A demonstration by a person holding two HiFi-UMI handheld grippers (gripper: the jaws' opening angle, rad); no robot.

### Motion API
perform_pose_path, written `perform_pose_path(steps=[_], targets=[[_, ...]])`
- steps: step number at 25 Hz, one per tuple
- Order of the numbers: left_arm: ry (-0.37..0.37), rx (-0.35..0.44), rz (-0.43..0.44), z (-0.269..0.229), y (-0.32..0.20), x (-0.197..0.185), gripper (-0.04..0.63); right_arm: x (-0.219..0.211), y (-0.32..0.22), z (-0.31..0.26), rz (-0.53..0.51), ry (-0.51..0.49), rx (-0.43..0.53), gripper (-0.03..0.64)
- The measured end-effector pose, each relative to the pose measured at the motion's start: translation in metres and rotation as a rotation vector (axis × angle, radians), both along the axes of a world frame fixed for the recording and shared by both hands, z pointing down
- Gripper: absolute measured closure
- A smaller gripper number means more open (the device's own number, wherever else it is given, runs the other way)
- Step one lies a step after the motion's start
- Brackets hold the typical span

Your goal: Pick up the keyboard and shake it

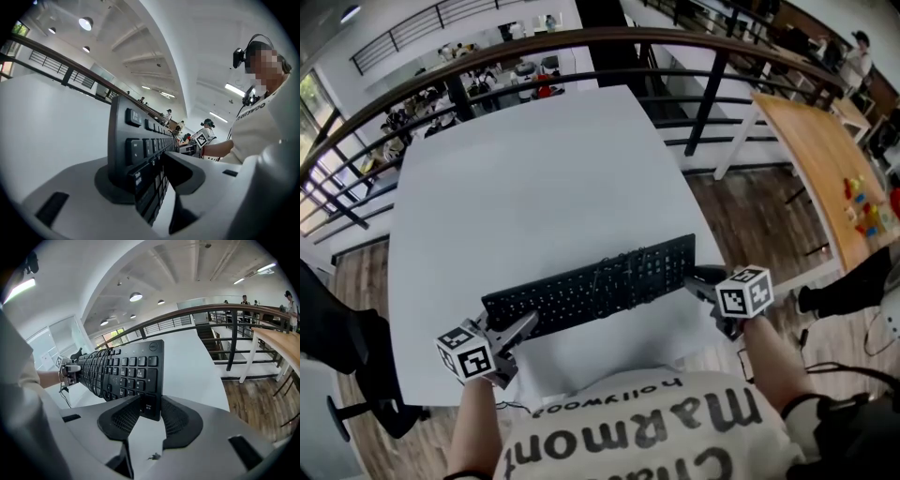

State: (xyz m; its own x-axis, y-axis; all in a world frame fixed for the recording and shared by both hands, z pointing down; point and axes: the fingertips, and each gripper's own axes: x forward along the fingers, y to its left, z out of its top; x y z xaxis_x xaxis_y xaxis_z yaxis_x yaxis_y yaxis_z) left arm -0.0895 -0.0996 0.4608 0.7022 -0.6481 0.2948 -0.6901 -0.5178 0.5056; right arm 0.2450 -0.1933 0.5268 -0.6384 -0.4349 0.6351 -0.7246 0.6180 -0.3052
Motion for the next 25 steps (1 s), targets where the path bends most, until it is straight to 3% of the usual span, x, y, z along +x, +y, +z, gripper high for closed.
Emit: perform_pose_path(steps=[13,25], targets=[[0.006,-0.148,-0.035,0.042,0.008,-0.001,0.394,0.003,0.023,0.046,-0.003,0.043,-0.159,0.465],[0.080,-0.264,-0.096,0.073,0.012,0.000,0.376,0.009,0.026,0.052,0.007,0.057,-0.205,0.465]])
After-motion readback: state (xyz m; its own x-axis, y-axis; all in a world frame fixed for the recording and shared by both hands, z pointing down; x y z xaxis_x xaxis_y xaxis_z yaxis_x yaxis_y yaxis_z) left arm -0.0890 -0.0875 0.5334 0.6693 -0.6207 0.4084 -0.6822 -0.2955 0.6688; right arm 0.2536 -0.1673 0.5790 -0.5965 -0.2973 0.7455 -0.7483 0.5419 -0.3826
